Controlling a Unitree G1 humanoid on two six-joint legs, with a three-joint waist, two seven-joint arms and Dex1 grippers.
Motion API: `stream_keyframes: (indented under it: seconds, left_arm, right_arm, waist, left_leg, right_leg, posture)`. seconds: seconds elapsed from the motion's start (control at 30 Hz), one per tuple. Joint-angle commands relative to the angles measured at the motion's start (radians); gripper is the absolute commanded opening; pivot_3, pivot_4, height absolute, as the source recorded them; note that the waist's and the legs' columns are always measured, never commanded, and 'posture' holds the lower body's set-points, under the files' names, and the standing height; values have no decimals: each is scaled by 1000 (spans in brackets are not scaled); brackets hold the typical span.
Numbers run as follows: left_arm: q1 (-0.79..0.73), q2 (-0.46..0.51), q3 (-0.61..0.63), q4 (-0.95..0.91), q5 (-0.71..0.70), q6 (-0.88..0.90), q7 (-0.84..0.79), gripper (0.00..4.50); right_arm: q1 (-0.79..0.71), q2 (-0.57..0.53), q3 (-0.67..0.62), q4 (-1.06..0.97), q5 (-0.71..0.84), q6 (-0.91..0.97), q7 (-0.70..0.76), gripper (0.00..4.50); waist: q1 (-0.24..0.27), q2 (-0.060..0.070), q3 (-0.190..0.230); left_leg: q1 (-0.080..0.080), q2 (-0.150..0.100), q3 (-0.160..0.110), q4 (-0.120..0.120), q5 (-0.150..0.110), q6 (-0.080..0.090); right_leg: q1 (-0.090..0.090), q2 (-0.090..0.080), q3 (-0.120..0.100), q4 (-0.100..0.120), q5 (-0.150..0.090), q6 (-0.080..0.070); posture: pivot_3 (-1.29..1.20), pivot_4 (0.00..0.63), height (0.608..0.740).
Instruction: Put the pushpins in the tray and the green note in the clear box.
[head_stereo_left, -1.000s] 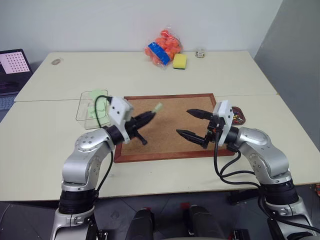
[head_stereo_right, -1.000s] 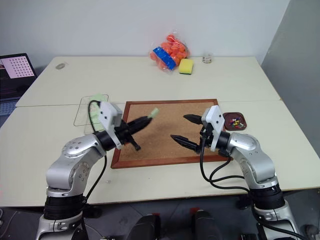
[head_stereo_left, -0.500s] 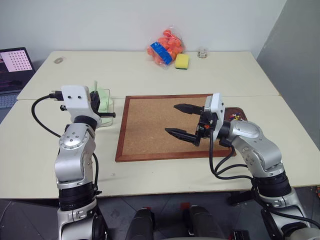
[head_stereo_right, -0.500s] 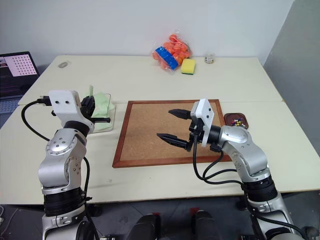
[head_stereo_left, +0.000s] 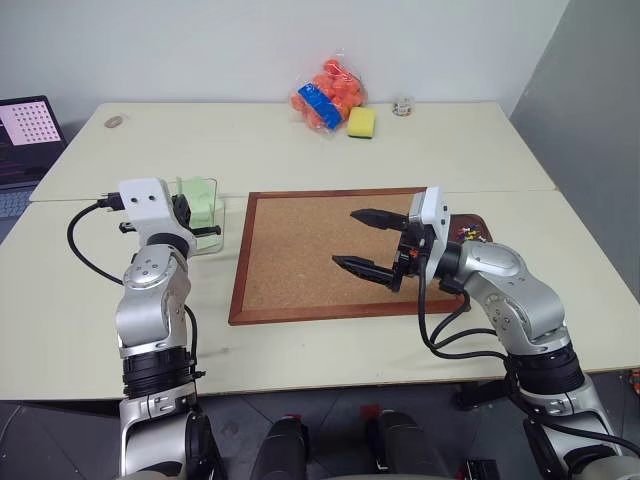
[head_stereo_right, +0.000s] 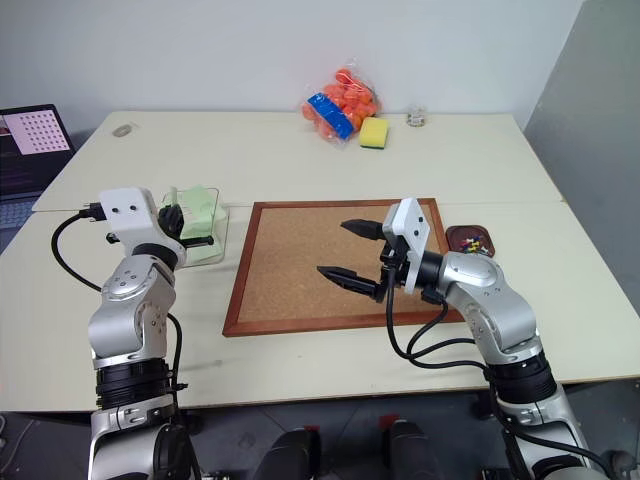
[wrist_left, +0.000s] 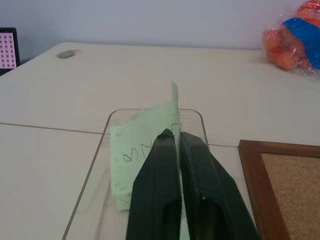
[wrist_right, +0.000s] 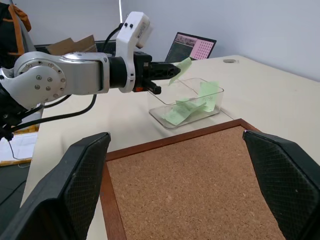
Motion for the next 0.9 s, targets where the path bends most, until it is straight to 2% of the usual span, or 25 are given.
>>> stream_keyframes:
  seconds: [0.03, 0.33, 0.53, 0.57, 0.6, 0.9]
  left_arm:
    - [-24, 10, -7, -4, -5, -30, -4, 1039]
    - [-32, 27, -6, 16, -6, -31, -12, 2765]
    - [-41, 30, -7, 18, -7, -34, -9, 4090]
    - [-44, 28, -4, 17, -8, -32, -5, 4151]
    - [-48, 26, -1, 17, -9, -30, 0, 4463]
    - [-75, 26, 30, 40, -40, 47, 37, 4491]
  right_arm:
    - [-7, -2, -19, -46, 17, -5, -5, 4500]
    - [-6, 4, -19, -41, 12, -16, -11, 4500]
    - [-9, 7, -19, -31, 8, -24, -11, 4500]
    - [-11, 8, -20, -29, 8, -26, -12, 4500]
    - [-12, 8, -21, -26, 7, -27, -12, 4500]
    - [-10, 5, -24, -25, 6, -30, -17, 4500]
  waist:
    - [0, 0, 0]
    - [0, 0, 0]
    - [0, 0, 0]
    - [0, 0, 0]
    - [0, 0, 0]
    - [0, 0, 0]
  left_leg:
    - [0, 0, 0, 0, 0, 0]
    - [0, 0, 0, 0, 0, 0]
    - [0, 0, 0, 0, 0, 0]
    - [0, 0, 0, 0, 0, 0]
    - [0, 0, 0, 0, 0, 0]
    - [0, 0, 0, 0, 0, 0]
  right_leg:
    - [0, 0, 0, 0, 0, 0]
    - [0, 0, 0, 0, 0, 0]
    - [0, 0, 0, 0, 0, 0]
    - [0, 0, 0, 0, 0, 0]
    - [0, 0, 0, 0, 0, 0]
    - [0, 0, 0, 0, 0, 0]
  posture:
    - [0, 150, 740]
    - [0, 150, 740]
    - [0, 150, 740]
    - [0, 150, 740]
    - [0, 150, 740]
    - [0, 150, 740]
